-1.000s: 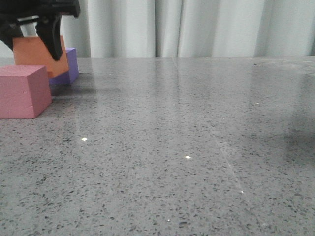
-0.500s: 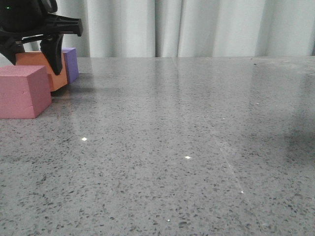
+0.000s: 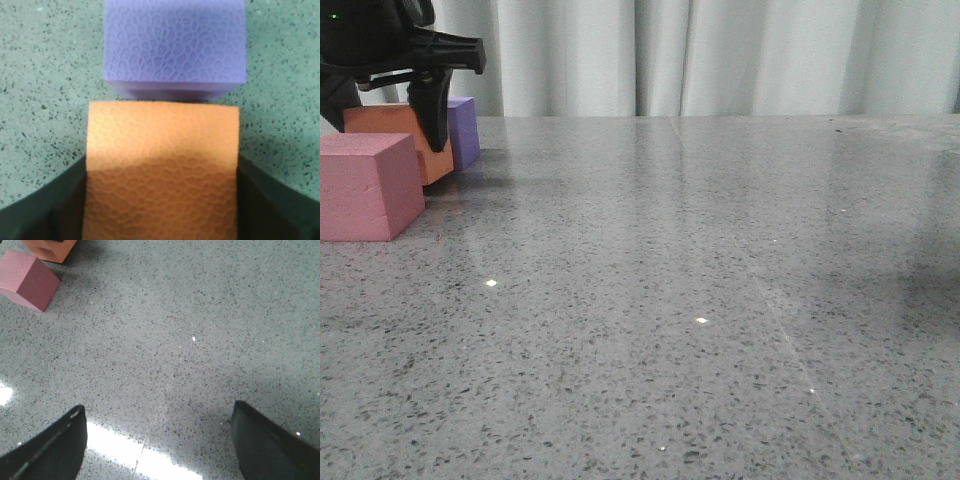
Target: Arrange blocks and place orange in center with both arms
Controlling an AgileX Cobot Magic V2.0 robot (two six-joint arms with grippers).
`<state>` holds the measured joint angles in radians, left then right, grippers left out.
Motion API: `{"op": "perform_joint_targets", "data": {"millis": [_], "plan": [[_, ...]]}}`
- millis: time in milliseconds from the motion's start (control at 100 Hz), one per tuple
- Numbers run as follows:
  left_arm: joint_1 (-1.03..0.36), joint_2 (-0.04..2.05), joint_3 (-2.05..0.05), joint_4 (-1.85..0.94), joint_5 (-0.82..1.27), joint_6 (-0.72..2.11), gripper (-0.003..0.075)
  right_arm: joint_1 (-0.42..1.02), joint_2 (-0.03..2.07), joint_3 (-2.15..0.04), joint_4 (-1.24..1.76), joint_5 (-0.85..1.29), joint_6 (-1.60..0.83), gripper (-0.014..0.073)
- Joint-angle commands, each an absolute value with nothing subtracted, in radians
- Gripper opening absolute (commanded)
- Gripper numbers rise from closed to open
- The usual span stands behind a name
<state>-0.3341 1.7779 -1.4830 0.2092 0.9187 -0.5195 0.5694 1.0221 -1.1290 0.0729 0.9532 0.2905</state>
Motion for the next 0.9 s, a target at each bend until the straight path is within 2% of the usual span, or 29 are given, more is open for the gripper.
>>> {"op": "perform_joint_targets", "data": {"millis": [0, 400, 580, 890], "plan": [[-0.332, 1.734, -1.506, 0.223, 0.888, -0.528, 0.0525, 0.569, 1.005, -1.153, 0.065, 0.892, 0.281, 0.059], [-0.332, 1.699, -1.507, 0.23, 0.887, -0.528, 0.0536, 0.569, 1.005, -1.153, 0.065, 0.887, 0.281, 0.059], [-0.346, 1.585, -1.503, 0.242, 0.864, -0.528, 0.0536, 0.569, 1.003, -1.146, 0.023, 0.864, 0.28, 0.059], [-0.421, 1.344, -1.366, 0.279, 0.761, -0.526, 0.0533, 0.569, 0.842, -1.012, -0.029, 0.737, 0.28, 0.059]]}}
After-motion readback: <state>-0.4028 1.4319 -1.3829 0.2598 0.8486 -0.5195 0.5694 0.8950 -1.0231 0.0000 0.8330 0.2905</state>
